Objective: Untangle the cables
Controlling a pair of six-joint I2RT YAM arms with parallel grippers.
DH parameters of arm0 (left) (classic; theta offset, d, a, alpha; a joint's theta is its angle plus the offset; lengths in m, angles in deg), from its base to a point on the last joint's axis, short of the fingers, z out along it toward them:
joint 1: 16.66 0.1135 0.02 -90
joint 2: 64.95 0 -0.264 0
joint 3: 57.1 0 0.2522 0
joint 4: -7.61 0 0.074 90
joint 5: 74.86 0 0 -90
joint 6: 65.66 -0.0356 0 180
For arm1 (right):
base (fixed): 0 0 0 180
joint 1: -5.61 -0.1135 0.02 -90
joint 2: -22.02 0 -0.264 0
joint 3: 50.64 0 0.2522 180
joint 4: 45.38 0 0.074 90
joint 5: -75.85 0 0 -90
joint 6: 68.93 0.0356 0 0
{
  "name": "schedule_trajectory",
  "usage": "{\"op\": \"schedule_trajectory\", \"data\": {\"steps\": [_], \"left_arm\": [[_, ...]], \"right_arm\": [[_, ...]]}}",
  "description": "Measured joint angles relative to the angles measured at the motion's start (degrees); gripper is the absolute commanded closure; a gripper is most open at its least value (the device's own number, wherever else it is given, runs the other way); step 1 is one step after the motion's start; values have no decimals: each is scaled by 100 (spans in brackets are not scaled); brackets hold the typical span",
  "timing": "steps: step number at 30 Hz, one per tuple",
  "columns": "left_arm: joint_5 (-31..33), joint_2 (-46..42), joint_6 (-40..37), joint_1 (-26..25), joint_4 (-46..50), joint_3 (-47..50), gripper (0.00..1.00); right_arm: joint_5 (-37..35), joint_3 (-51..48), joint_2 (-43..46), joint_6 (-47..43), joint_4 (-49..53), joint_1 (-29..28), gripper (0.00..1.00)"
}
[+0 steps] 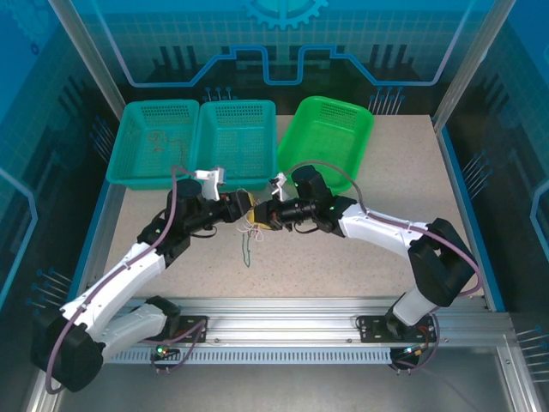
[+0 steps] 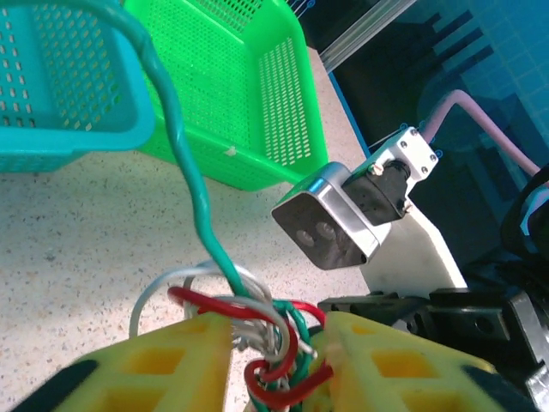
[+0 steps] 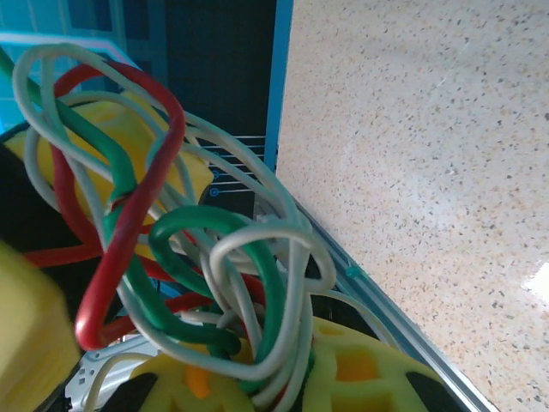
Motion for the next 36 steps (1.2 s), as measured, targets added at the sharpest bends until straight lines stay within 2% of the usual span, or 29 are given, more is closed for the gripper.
{"op": "schedule_trajectory", "data": {"steps": [1, 2, 7, 10, 14, 19, 28, 30, 32, 34, 36], "left_arm": [[46, 0, 24, 0, -17, 0, 96], [72, -2, 61, 2, -20, 0, 100], [264, -83, 157, 0, -4, 15, 100], [361, -258, 345, 57, 116, 61, 100], [-179, -544, 743, 380, 55, 437, 100], [-881, -560, 977, 566, -177, 658, 100], [-977, -461, 1318, 713, -616, 911, 100], [-1027, -437, 1386, 715, -640, 927, 100], [-1069, -437, 1401, 730, -688, 929, 100], [-1071, -444, 1394, 796, -691, 931, 100], [-997, -476, 1368, 964, -671, 933, 100]], "right_arm": [[4, 13, 0, 0, 0, -7, 100], [0, 15, 4, 2, 15, -9, 100], [-2, -11, 4, 195, -131, 9, 100], [81, -343, 81, 498, -822, 87, 98], [315, -1029, 275, 975, -2006, 306, 96], [566, -1394, 280, 1338, -2669, 348, 98], [485, -1862, -275, 2699, -4758, 356, 97], [472, -1934, -310, 2887, -5007, 356, 91], [490, -1895, -297, 2850, -4924, 356, 78], [415, -1652, -166, 2275, -4085, 337, 59], [173, -1314, 87, 1486, -2929, 315, 50]]}}
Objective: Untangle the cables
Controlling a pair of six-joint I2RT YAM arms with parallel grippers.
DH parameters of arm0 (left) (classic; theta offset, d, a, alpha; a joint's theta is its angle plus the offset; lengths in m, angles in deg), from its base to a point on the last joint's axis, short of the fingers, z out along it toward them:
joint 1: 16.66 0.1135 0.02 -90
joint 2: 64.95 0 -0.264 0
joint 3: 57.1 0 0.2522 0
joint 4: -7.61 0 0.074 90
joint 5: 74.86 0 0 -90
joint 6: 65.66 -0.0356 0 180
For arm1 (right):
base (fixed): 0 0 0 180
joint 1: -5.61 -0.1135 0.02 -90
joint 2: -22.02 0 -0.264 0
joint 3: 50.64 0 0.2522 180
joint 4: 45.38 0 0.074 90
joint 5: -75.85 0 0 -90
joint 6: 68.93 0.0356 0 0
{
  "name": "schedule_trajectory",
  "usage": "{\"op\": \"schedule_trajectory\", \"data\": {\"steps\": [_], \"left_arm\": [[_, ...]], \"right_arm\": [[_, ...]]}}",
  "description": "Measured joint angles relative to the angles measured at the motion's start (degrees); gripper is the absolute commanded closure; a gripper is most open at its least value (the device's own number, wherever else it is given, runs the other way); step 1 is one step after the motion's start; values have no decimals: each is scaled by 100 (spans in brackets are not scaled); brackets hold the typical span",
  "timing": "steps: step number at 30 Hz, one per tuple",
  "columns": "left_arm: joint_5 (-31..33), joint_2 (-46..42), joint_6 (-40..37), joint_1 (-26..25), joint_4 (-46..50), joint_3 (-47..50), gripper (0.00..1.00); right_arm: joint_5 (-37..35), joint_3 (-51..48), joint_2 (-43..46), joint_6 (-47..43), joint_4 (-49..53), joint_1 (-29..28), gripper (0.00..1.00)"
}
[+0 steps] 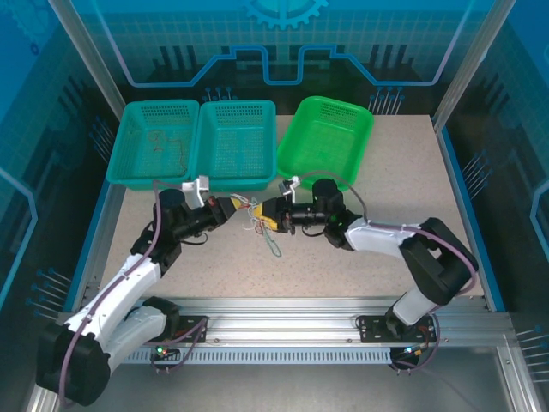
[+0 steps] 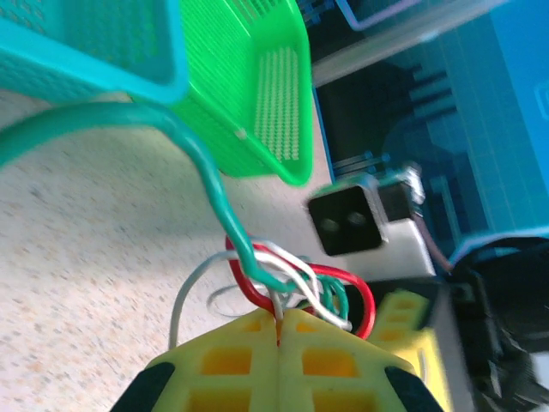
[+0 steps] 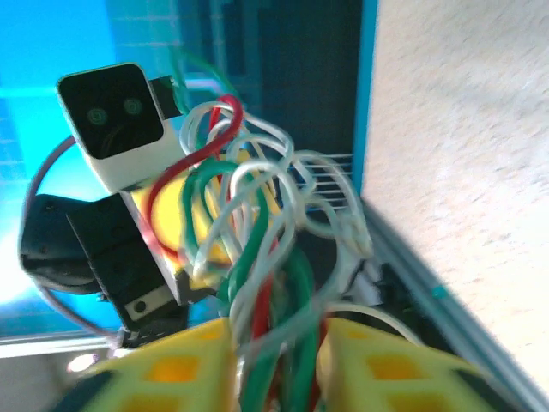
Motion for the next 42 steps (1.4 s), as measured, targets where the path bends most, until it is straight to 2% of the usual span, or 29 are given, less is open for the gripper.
{"op": "schedule_trajectory", "data": {"steps": [1, 4, 11, 12, 15, 22, 24, 30, 33, 36, 37, 42], "left_arm": [[48, -28, -24, 66, 13, 0, 100], [111, -101, -179, 83, 76, 0, 100], [330, -105, -769, -42, 649, -59, 100], [389, -105, -870, -87, 750, -96, 100], [549, -94, -1139, -269, 994, -236, 100], [1032, 116, -1628, -817, 1401, -525, 100], [1128, 162, -1685, -909, 1467, -540, 100], [1252, 175, -1779, -988, 1565, -568, 100], [1272, 175, -1779, -1005, 1563, -575, 100], [1274, 177, -1779, -1010, 1561, -573, 100], [1274, 177, -1779, -1012, 1561, -573, 100], [1294, 177, -1779, -1014, 1561, -573, 100]], "right_arm": [[-146, 223, 140, -428, 636, -31, 44], [-413, 479, 527, -1257, 1633, -81, 37], [-911, 214, 1060, -2159, 3134, 181, 34], [-1060, 315, 1093, -2345, 3539, 168, 35], [-1499, 787, 1156, -2855, 4350, 31, 49], [-1996, 2081, 933, -3475, 5097, -651, 68], [-2065, 2350, 732, -3582, 5182, -824, 69], [-2444, 2505, 236, -3659, 5515, -898, 62], [-2533, 2509, 120, -3663, 5606, -898, 68], [-2518, 2555, 35, -3648, 5608, -898, 81], [-2514, 2577, -2, -3639, 5595, -898, 82], [-2531, 2634, -170, -3639, 5571, -898, 78]]}}
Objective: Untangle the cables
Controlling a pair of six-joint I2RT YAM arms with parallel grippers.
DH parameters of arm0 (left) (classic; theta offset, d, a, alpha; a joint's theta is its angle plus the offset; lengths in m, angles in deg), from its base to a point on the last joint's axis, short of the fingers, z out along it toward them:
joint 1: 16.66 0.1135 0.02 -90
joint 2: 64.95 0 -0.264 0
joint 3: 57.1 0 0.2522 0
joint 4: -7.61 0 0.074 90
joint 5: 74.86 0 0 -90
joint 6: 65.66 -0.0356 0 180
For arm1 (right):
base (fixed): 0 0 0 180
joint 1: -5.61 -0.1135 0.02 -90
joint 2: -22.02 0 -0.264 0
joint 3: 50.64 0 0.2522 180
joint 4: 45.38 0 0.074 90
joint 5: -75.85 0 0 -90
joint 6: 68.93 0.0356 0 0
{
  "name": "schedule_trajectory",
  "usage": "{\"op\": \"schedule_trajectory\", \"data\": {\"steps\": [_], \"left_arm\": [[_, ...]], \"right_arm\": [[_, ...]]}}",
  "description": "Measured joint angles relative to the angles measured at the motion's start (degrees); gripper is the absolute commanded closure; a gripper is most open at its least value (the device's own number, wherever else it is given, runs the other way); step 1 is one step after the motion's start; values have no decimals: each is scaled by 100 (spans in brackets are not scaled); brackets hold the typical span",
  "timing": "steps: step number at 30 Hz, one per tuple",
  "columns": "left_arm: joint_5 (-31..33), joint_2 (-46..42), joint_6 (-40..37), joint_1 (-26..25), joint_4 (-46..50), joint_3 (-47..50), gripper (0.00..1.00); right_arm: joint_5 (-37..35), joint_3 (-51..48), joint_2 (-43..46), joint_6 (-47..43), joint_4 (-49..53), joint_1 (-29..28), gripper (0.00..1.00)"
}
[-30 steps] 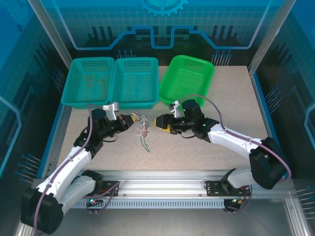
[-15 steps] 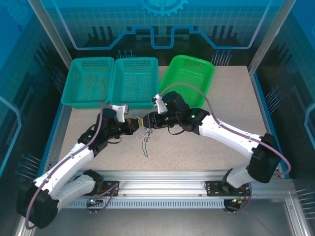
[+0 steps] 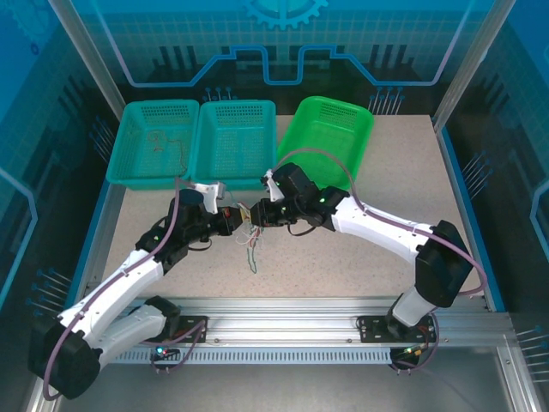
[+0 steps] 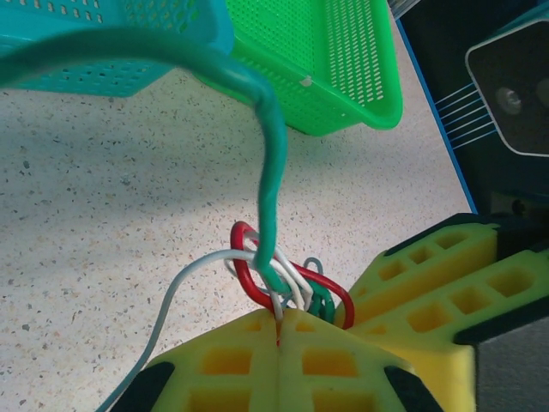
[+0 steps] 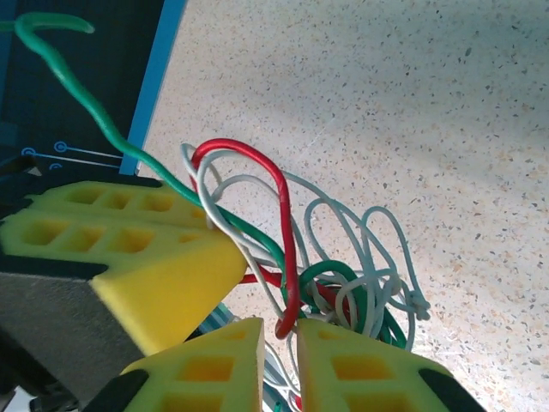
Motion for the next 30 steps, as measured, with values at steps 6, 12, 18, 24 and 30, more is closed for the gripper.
{"op": "schedule_trajectory", "data": {"steps": [6, 12, 18, 24, 30], "left_arm": [[-68, 0, 0, 0, -96, 0, 100], [76, -2, -2, -7, -50, 0, 100], [621, -114, 42, 50, 437, -72, 100], [789, -551, 304, 538, 603, -72, 100], [758, -577, 459, 577, 590, -50, 100]], "right_arm": [[-107, 105, -146, 0, 9, 4, 87], [-225, 116, -208, 7, 37, 37, 100], [-212, -358, -26, 146, -223, 249, 100], [-225, -1532, 275, 393, -262, 1405, 100], [15, -1888, 435, 350, -247, 1493, 89]]}}
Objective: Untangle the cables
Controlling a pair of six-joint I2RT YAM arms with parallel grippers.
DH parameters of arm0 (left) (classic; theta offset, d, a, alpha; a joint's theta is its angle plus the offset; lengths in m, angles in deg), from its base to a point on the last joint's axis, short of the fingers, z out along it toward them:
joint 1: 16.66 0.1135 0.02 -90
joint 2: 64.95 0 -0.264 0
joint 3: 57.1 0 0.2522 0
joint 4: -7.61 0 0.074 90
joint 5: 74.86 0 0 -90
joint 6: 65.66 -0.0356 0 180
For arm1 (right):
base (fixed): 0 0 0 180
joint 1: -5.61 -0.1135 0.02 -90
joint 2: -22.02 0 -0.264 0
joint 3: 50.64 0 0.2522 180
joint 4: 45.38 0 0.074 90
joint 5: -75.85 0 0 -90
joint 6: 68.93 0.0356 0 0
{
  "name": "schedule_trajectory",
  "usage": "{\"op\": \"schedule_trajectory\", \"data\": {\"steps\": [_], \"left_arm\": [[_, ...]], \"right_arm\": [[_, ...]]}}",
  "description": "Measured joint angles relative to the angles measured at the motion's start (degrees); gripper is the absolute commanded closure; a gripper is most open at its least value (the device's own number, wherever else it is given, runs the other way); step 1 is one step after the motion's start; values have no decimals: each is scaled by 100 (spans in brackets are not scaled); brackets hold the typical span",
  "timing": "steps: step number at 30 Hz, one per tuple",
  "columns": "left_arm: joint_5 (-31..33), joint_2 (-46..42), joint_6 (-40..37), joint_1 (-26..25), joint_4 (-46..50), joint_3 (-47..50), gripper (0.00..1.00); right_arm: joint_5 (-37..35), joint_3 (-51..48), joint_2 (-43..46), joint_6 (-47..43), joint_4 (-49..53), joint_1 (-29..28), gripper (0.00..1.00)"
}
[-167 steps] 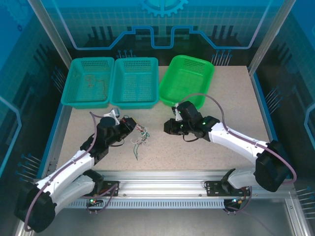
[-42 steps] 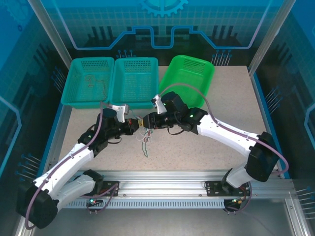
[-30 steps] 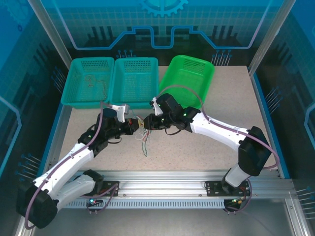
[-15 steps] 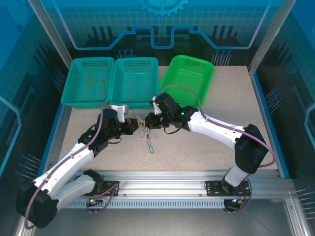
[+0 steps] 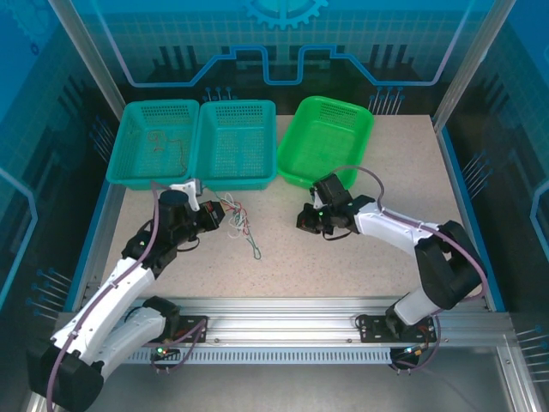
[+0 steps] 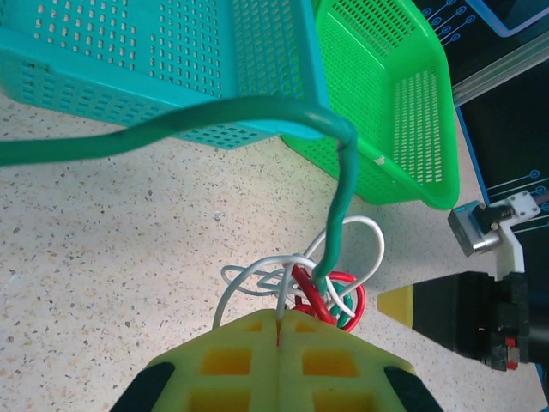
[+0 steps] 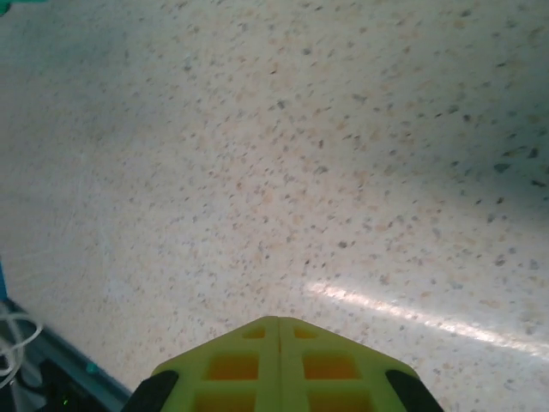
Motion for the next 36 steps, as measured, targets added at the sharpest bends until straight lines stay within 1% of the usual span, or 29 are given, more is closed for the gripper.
{"op": "schedule_trajectory", "data": {"steps": [2, 4, 5, 7, 10, 12, 16, 20, 22, 24, 25, 26, 27, 29, 31, 34, 36], "left_arm": [[-87, 13, 11, 4, -37, 35, 100], [-201, 72, 13, 4, -92, 59, 100], [-275, 122, 15, 4, -136, 72, 100], [-404, 216, 26, 4, -219, 96, 100], [-584, 310, 98, 4, -345, 105, 100], [-691, 326, 153, 4, -428, 105, 100], [-809, 330, 186, 4, -463, 105, 100], [-894, 330, 293, 4, -468, 105, 100], [-931, 330, 317, 4, -476, 105, 100], [-944, 341, 319, 4, -485, 105, 100], [-944, 345, 321, 7, -487, 105, 100], [-951, 350, 323, 9, -496, 105, 100], [-970, 352, 332, 15, -505, 105, 100], [-999, 363, 339, 33, -507, 105, 100], [-992, 372, 339, 44, -503, 105, 100], [-907, 326, 341, 61, -420, 105, 100], [-876, 190, 389, 227, -280, 105, 100]], "right_arm": [[81, 59, 188, -184, -31, -155, 78], [138, 319, 328, -431, -13, -459, 68], [153, 522, 345, -551, -15, -645, 67], [197, 940, 341, -743, -72, -960, 60], [352, 1508, 238, -1003, -234, -1224, 48], [393, 1851, 28, -1211, -319, -1276, 44], [319, 2173, -400, -1672, -330, -1320, 40], [210, 2284, -741, -2297, -153, -1429, 48], [221, 2369, -885, -2514, -87, -1471, 54], [197, 2465, -1012, -2656, -39, -1484, 64], [170, 2509, -1056, -2704, -15, -1482, 66], [140, 2555, -1106, -2732, 9, -1482, 71], [96, 2599, -1154, -2767, 24, -1482, 79], [28, 2691, -1257, -2780, 44, -1482, 92], [17, 2745, -1333, -2800, 66, -1486, 100], [48, 2739, -1346, -2675, 26, -1460, 100], [319, 2516, -1276, -2363, -330, -1355, 100]]}}
